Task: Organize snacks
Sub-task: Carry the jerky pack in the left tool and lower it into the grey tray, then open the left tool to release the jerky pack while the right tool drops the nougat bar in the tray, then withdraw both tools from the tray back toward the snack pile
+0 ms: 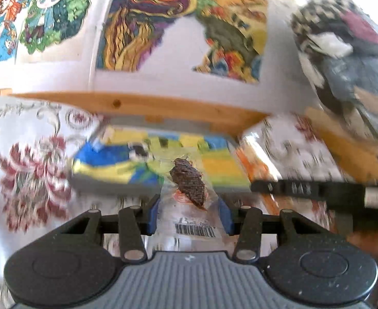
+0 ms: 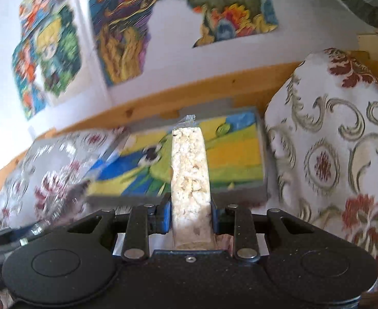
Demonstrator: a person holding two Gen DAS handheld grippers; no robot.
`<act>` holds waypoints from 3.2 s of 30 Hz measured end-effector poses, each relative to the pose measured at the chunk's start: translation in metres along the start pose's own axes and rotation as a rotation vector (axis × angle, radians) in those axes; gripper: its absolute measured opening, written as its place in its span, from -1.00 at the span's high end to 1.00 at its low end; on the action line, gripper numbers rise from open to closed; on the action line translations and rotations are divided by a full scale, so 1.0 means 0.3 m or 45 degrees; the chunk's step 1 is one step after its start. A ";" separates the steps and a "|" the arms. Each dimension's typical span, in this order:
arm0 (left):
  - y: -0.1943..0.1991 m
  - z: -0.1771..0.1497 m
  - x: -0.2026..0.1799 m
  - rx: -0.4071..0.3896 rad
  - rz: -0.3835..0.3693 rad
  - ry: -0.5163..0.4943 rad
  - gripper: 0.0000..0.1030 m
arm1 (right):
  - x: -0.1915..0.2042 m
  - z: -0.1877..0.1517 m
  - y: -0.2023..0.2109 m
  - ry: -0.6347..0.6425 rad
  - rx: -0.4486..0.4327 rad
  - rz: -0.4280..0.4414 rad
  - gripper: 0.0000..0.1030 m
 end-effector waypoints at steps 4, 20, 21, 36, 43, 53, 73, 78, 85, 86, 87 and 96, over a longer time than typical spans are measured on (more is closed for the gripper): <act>-0.142 0.092 0.009 -0.025 0.046 0.063 0.02 | -0.054 0.070 -0.091 -0.111 -0.082 -0.011 0.41; -0.583 0.093 0.009 0.162 0.234 0.159 0.01 | -0.164 0.082 -0.397 -0.095 -0.039 -0.055 0.41; -0.600 0.085 0.008 0.179 0.237 0.158 0.01 | -0.167 0.076 -0.411 -0.090 -0.020 -0.053 0.41; -0.682 0.006 0.034 0.321 0.248 0.176 0.00 | -0.186 0.056 -0.470 -0.085 0.050 -0.058 0.39; -0.675 0.004 0.068 0.346 0.239 0.267 -0.16 | -0.177 0.053 -0.471 -0.061 0.041 -0.063 0.26; -0.549 0.059 0.114 0.230 0.301 0.359 -0.81 | -0.132 0.080 -0.383 0.014 -0.060 -0.062 -0.62; -0.036 0.077 0.037 -0.024 0.336 0.217 -0.99 | -0.020 0.078 0.125 0.095 -0.263 -0.105 -0.99; 0.106 0.053 0.048 -0.051 0.331 0.209 -0.99 | 0.016 0.054 0.238 0.083 -0.261 -0.114 -0.99; 0.277 0.008 0.084 -0.068 0.373 0.181 -0.99 | 0.068 0.008 0.375 0.108 -0.229 -0.105 -0.99; 0.294 0.000 0.087 -0.067 0.377 0.170 -0.99 | 0.076 0.000 0.393 0.108 -0.225 -0.103 -0.99; 0.314 -0.007 0.091 -0.068 0.382 0.161 -0.99 | 0.081 -0.009 0.408 0.107 -0.218 -0.103 -0.99; 0.446 -0.069 0.123 -0.031 0.384 0.132 -0.99 | 0.144 -0.076 0.510 0.116 -0.146 -0.118 -0.99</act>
Point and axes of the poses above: each gripper's, at about its wrist camera, not at the fingertips, and y roughly against the way its jaws point, x to its left, z to its top, the point moved 2 cm from there along -y, roughly the way its jaws point, and after that the axes turned 11 degrees about -x, right-handed, at the moved point
